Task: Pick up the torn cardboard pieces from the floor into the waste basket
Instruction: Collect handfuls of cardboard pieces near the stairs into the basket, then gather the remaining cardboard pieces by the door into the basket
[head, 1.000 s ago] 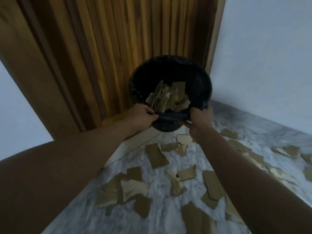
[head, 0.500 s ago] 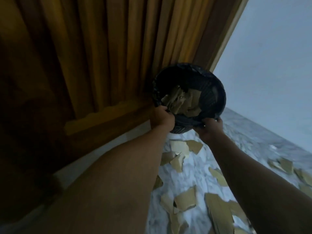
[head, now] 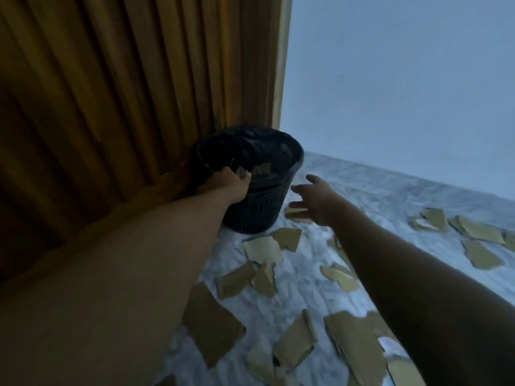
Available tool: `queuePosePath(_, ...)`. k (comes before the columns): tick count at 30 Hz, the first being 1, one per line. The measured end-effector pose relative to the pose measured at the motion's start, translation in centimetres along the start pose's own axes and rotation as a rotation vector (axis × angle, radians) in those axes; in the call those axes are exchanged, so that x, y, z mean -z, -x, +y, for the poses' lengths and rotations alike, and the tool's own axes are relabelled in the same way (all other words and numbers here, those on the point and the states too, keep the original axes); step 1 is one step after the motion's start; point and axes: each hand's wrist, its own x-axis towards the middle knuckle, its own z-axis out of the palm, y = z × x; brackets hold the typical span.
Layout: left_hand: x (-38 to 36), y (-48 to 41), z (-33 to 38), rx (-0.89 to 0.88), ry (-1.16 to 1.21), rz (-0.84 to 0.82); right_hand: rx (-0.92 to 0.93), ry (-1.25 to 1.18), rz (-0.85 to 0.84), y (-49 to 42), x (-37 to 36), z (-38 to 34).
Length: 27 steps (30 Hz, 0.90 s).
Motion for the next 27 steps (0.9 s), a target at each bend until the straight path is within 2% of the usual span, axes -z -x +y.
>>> queuePosePath(2, -0.5, 0.8, 0.2, 0.012, -0.032, -0.027, -0.021, 0.153, 0.012, 1.4, 2.6, 0.2)
queuePosePath(4, -1.0, 3.0, 0.3, -0.021, -0.019, 0.043, -0.048, 0.293, 0.039, 3.2, 5.2, 1.3)
queuePosePath(6, -2.0, 5.8, 0.2, -0.116, -0.010, 0.148, -0.084, 0.391, 0.044, 5.1, 7.5, 3.4)
queuePosePath(8, -4.0, 8.7, -0.5, -0.251, -0.069, 0.150, -0.101, 0.496, 0.041, 6.6, 9.4, 6.9)
queuePosePath(9, -5.2, 10.3, -1.1, -0.309, -0.115, 0.068, -0.098, 0.551, 0.056, 7.3, 10.0, 9.0)
queuePosePath(12, -9.3, 16.6, -4.1, -0.457, -0.307, -0.357, -0.105, 0.658, 0.125, 9.6, 10.9, 15.4)
queuePosePath(14, -11.3, 21.5, -6.2, -0.549, -0.420, -0.583, -0.075, 0.936, 0.072, 11.9, 11.3, 18.7)
queuePosePath(16, -12.9, 25.7, -7.4, -0.619, -0.472, -0.724, -0.035, 1.195, -0.020, 15.2, 11.6, 20.9)
queuePosePath(18, -14.6, 28.9, -8.0, -0.623, -0.390, -0.784, -0.018, 1.327, -0.160, 18.1, 12.0, 22.7)
queuePosePath(20, -16.6, 31.2, -8.3, -0.680, -0.327, -0.704, -0.042, 1.392, -0.283, 20.8, 12.3, 24.6)
queuePosePath(23, -18.5, 32.6, -9.1, -0.715, -0.324, -0.522, -0.076, 1.501, -0.318, 24.4, 12.8, 27.7)
queuePosePath(25, -19.0, 32.4, -10.0, -0.615, -0.323, -0.398, -0.022, 1.559, -0.285, 26.3, 12.6, 29.7)
queuePosePath(27, -19.4, 32.0, -11.0, -0.432, -0.294, -0.311, 0.064, 1.587, -0.250, 27.2, 12.5, 30.7)
